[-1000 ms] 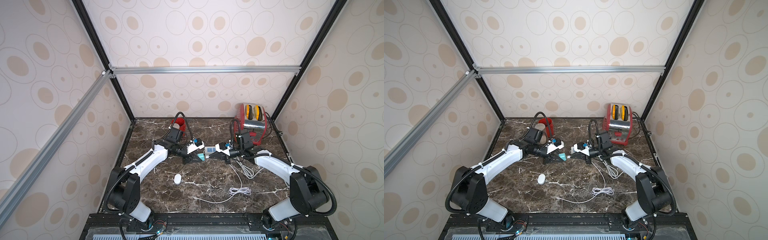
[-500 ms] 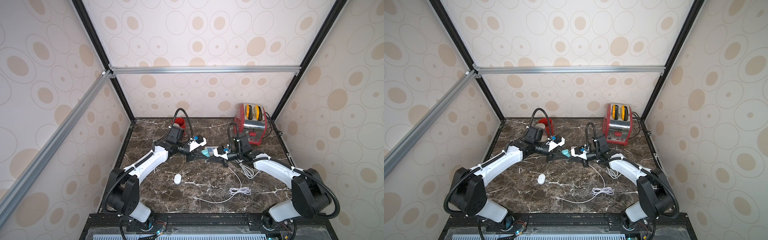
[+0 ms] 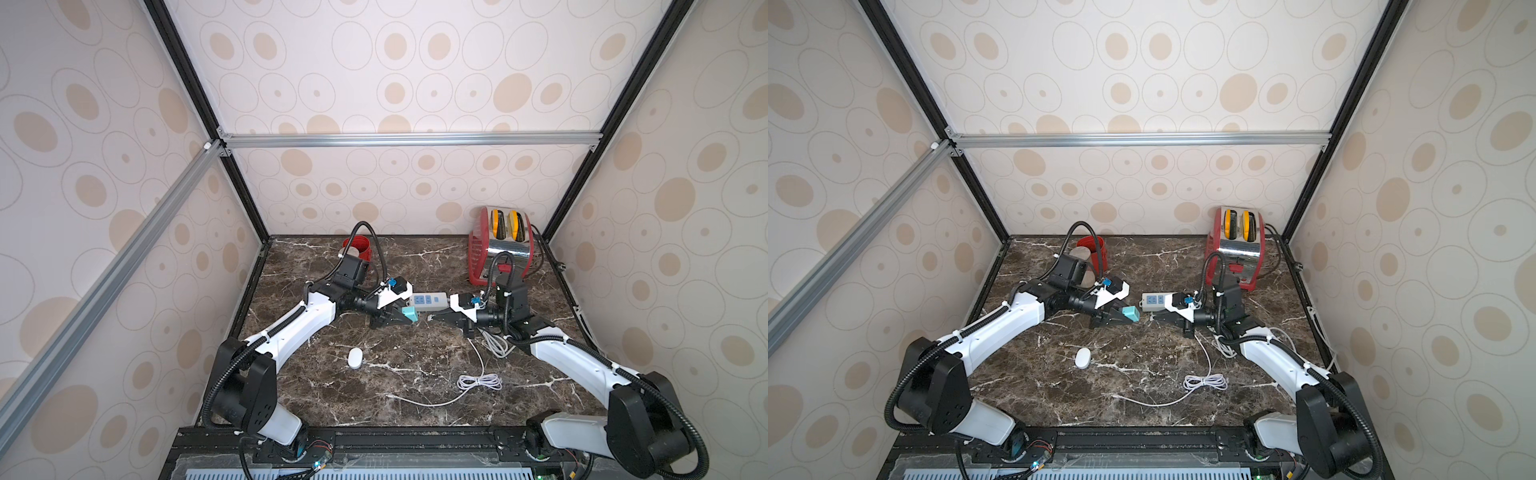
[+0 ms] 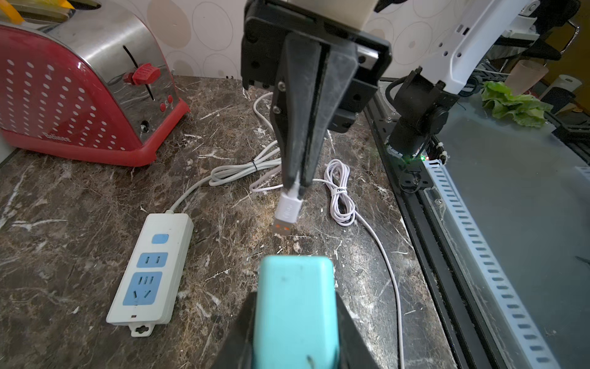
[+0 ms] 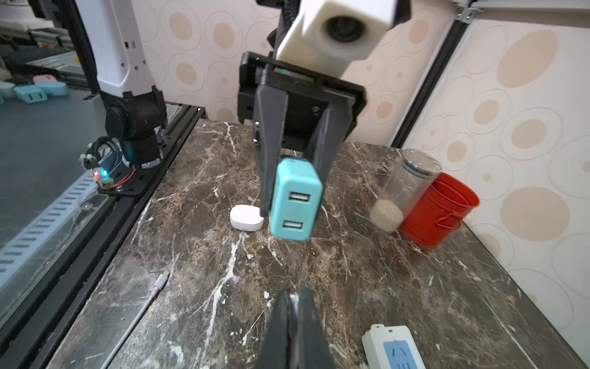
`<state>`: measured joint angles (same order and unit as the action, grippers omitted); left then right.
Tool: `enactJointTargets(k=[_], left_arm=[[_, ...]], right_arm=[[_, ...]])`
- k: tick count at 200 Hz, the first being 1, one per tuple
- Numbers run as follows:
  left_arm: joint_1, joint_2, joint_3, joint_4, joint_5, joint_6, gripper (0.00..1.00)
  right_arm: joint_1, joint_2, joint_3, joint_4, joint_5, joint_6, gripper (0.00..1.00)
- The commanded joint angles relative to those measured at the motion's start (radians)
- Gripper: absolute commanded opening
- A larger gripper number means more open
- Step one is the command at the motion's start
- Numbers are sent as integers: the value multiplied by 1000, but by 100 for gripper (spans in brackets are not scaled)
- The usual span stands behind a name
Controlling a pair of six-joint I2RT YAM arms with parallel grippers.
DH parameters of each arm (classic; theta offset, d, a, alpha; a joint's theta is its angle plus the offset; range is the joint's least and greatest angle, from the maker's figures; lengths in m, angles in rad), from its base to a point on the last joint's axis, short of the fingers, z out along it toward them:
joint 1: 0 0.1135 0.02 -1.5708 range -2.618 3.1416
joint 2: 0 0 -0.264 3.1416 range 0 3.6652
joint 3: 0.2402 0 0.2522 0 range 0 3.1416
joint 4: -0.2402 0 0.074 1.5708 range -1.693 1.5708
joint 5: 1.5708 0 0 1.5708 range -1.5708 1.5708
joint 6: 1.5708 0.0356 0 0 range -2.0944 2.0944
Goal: Charge the bluetooth headset
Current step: Insert the charging cable into the plug.
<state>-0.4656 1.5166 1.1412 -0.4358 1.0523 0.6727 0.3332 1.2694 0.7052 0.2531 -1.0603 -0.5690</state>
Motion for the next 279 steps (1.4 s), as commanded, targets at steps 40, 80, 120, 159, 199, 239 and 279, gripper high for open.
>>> enactJointTargets(k=[40, 80, 120, 159, 199, 239, 279], left_arm=[[5, 10, 5, 44, 55, 5, 0], [4, 28, 6, 119, 51, -42, 0], [4, 44, 25, 145, 39, -50, 0], [4, 44, 35, 170, 17, -58, 0], [4, 34, 44, 189, 18, -68, 0], [4, 20, 45, 183, 37, -79, 0], [5, 25, 49, 142, 46, -64, 0]], right_arm=[[-19, 11, -30, 513, -85, 374, 0], [-12, 107, -3, 848, -87, 604, 0], [18, 140, 34, 858, -120, 632, 0], [49, 121, 37, 724, -162, 575, 0], [60, 104, 38, 545, -164, 454, 0], [60, 89, 31, 464, -111, 375, 0], [60, 117, 32, 623, -90, 460, 0]])
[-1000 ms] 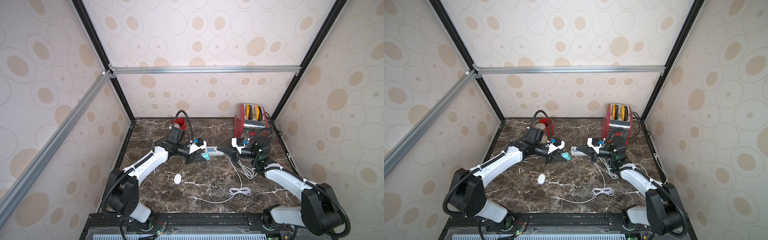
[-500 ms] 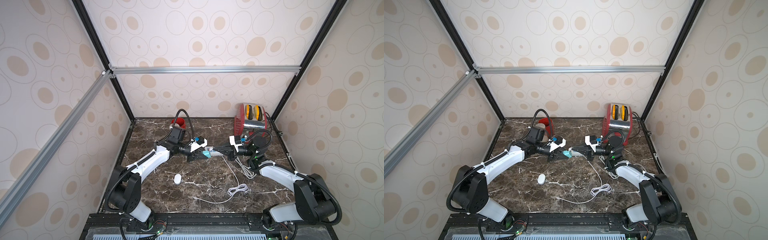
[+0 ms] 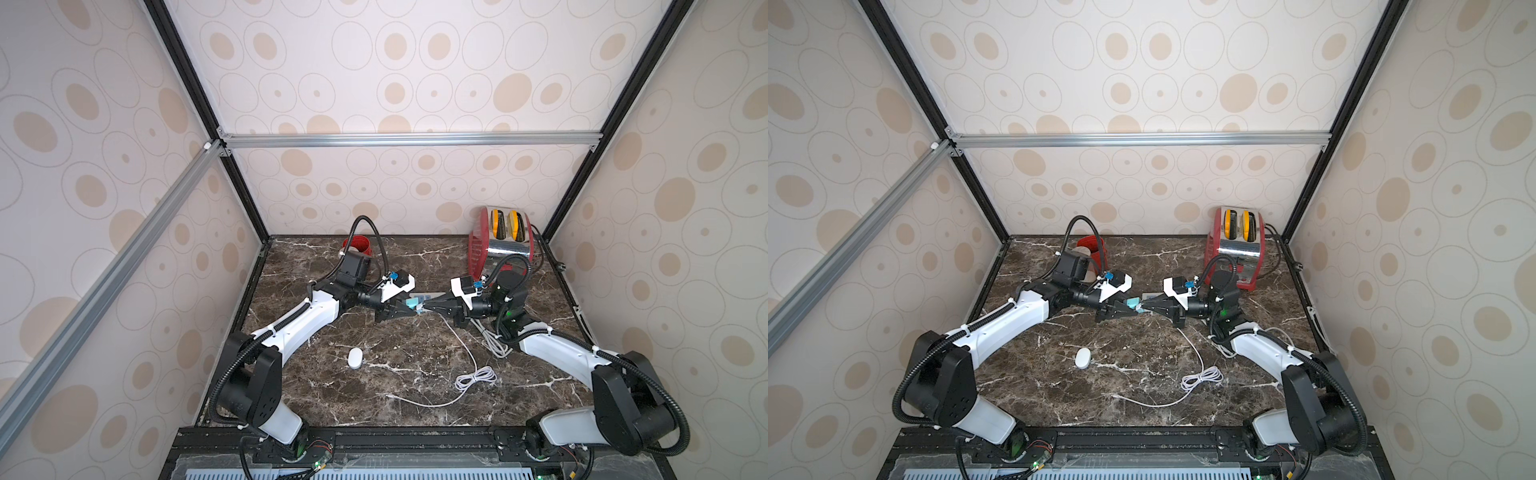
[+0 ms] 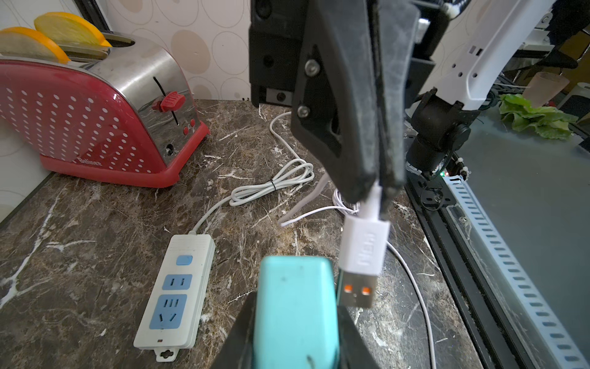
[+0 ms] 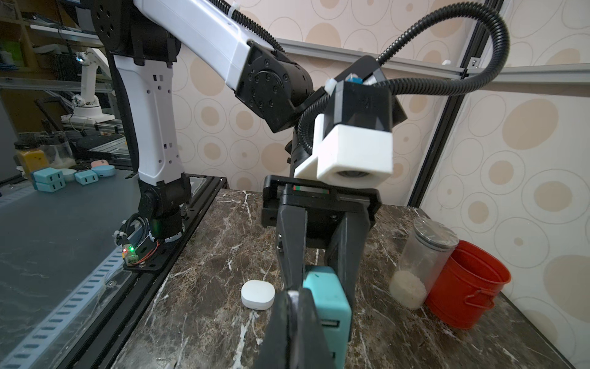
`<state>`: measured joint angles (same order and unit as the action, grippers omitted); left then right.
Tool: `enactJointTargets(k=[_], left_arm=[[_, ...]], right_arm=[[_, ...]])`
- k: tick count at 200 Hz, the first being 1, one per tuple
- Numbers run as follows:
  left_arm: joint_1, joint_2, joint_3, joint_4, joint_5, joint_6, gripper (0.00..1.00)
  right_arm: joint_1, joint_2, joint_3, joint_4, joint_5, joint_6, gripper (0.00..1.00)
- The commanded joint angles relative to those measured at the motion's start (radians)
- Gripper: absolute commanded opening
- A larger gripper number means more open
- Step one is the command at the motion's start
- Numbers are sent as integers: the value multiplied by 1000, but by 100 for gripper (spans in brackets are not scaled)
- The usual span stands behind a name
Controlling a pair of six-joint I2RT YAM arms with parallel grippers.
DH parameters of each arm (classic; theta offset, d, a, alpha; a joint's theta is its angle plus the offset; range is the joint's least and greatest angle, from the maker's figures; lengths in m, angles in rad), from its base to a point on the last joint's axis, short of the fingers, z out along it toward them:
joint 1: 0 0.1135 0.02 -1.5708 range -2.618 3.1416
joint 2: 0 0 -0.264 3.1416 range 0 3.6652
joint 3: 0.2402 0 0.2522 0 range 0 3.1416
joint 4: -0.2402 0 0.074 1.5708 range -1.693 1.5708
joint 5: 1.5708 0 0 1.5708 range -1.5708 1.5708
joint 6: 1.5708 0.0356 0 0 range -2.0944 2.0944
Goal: Charge the bluetooth headset
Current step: Insert the charging cable into the plug.
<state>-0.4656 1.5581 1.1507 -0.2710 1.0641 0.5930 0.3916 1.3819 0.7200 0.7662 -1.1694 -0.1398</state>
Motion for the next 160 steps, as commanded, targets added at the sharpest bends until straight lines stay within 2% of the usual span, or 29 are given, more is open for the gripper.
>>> enactJointTargets(k=[1, 30, 49, 107, 160], left_arm=[[5, -16, 39, -23, 34, 16, 0], [4, -10, 37, -27, 39, 16, 0], [4, -13, 39, -30, 39, 18, 0], [4, -33, 46, -46, 24, 30, 0], [4, -37, 58, -49, 25, 28, 0]], right_arm=[[1, 6, 16, 115, 20, 33, 0], [2, 49, 47, 198, 34, 72, 0], [3, 68, 64, 178, 26, 58, 0], [7, -30, 61, -288, 38, -243, 0], [6, -49, 48, -358, 67, -286, 0]])
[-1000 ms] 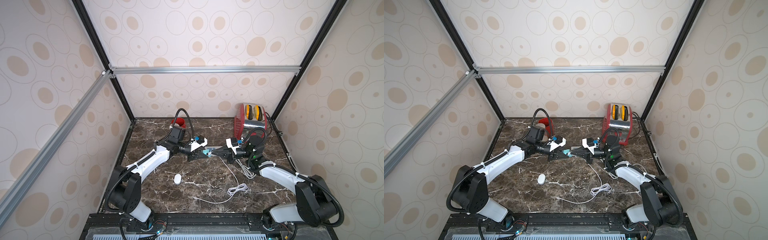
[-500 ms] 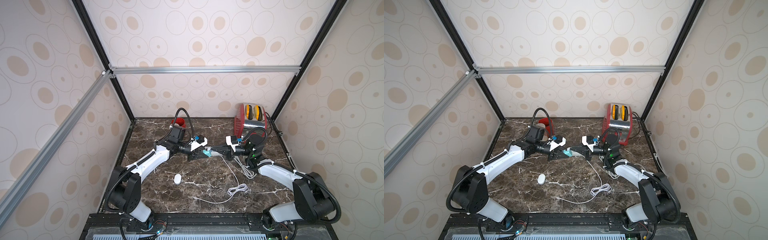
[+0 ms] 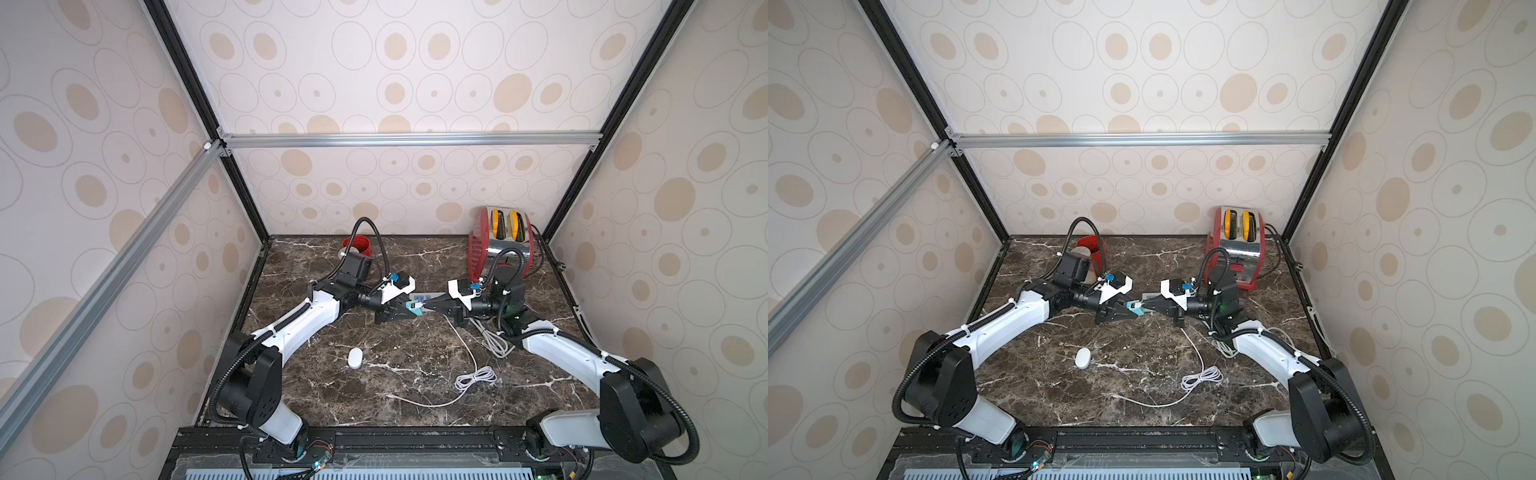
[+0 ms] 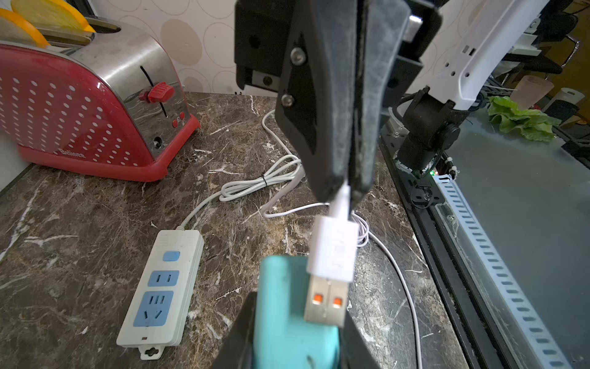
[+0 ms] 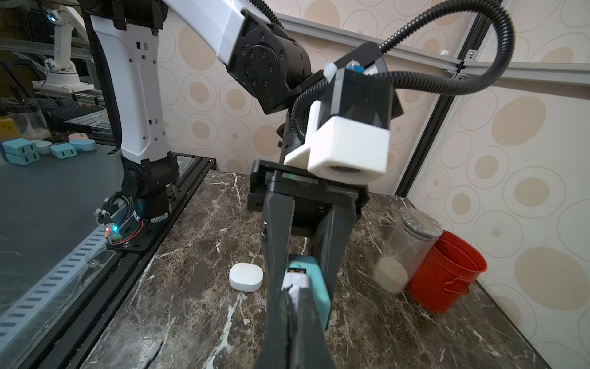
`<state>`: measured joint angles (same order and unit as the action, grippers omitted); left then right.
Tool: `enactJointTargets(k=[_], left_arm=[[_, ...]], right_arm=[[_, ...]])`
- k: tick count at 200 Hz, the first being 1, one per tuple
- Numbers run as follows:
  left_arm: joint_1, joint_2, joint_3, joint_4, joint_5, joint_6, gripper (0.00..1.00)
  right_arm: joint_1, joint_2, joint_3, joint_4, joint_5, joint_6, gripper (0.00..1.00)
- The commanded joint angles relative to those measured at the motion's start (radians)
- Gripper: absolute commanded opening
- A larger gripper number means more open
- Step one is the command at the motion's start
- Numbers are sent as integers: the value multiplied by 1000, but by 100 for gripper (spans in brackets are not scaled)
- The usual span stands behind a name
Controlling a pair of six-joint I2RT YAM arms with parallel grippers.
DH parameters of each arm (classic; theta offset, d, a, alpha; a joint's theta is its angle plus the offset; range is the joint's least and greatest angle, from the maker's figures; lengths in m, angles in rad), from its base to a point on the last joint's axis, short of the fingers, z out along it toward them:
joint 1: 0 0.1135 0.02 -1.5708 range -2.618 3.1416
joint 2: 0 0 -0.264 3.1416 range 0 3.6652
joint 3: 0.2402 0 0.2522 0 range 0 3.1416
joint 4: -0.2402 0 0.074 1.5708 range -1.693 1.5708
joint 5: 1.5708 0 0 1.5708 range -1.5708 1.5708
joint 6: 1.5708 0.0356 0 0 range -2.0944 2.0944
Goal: Charge the bluetooth headset
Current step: Insert the charging cable into the plug.
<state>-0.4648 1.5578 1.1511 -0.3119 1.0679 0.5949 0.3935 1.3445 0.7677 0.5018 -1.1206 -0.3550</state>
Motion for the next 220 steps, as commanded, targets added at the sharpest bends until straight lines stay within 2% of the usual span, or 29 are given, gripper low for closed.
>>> enactJointTargets(k=[1, 186, 220], left_arm=[[3, -36, 58, -8, 21, 26, 0], [5, -39, 70, 9, 38, -4, 0], [7, -39, 67, 6, 26, -2, 0]], right_arm=[[5, -12, 0, -96, 19, -73, 0], [6, 13, 13, -176, 77, -124, 0], [0, 4, -16, -85, 84, -77, 0]])
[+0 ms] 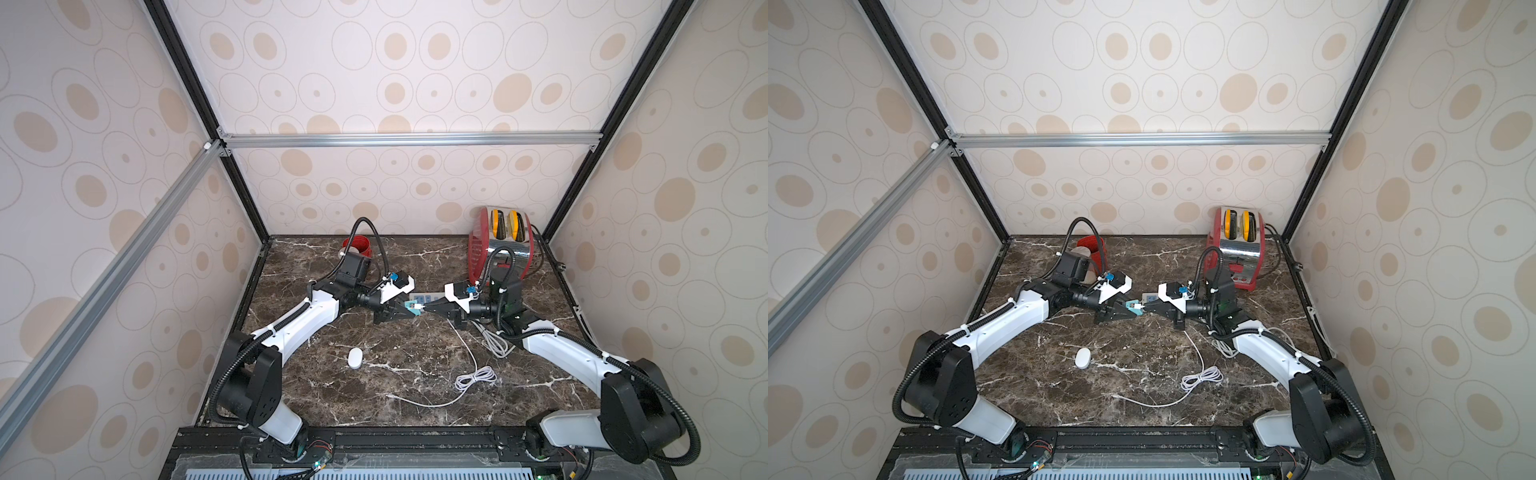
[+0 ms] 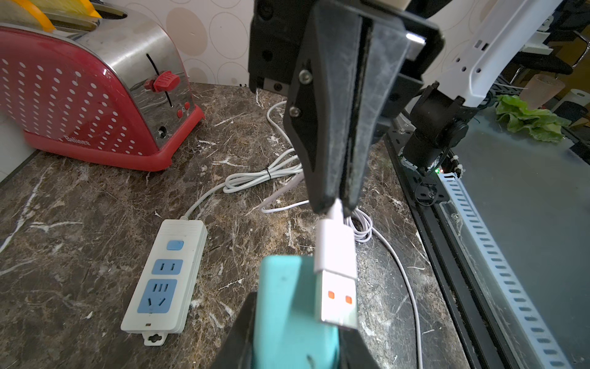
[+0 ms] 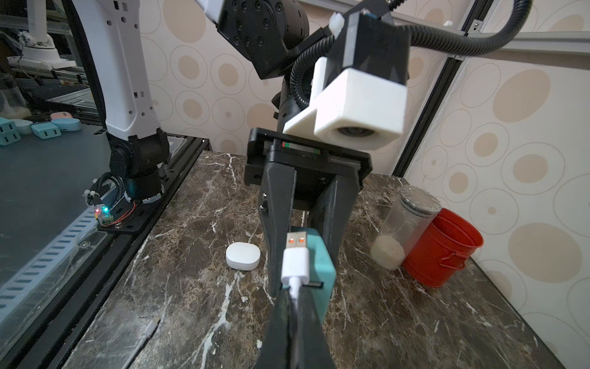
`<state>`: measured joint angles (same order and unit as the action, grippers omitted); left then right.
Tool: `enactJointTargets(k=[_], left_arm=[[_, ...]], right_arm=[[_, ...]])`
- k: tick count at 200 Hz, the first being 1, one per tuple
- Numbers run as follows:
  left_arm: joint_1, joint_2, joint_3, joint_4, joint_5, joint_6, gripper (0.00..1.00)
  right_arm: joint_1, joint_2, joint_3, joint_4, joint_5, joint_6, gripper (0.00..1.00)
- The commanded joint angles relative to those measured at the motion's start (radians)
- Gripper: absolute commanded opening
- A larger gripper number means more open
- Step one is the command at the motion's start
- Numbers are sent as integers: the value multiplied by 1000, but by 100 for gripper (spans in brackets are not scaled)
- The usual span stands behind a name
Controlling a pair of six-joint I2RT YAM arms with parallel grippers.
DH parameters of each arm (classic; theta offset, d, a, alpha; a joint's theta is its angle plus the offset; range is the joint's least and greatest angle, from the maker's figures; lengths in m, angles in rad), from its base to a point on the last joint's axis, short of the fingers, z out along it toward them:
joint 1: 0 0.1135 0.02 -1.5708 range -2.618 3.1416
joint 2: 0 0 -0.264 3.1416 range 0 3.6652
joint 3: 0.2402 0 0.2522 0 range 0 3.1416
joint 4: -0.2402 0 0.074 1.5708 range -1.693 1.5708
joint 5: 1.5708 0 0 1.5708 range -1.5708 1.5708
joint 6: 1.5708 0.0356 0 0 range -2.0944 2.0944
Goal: Charge the bluetooth headset
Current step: Insert the charging cable into the plug.
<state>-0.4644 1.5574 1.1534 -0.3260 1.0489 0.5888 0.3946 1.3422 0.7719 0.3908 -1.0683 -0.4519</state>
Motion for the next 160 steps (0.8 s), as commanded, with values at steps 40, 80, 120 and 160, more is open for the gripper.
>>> enactJointTargets(k=[40, 80, 120, 160], left_arm=[[15, -51, 64, -26, 43, 45, 0], [15, -44, 67, -56, 54, 71, 0], [15, -31, 85, -73, 68, 86, 0], [15, -27, 85, -84, 68, 100, 0]], right_arm=[[-81, -12, -48, 143, 10, 133, 0], [-162, -21, -38, 130, -37, 169, 0], [-165, 13, -23, 199, -130, 259, 0], [-160, 23, -7, 172, -183, 269, 0]])
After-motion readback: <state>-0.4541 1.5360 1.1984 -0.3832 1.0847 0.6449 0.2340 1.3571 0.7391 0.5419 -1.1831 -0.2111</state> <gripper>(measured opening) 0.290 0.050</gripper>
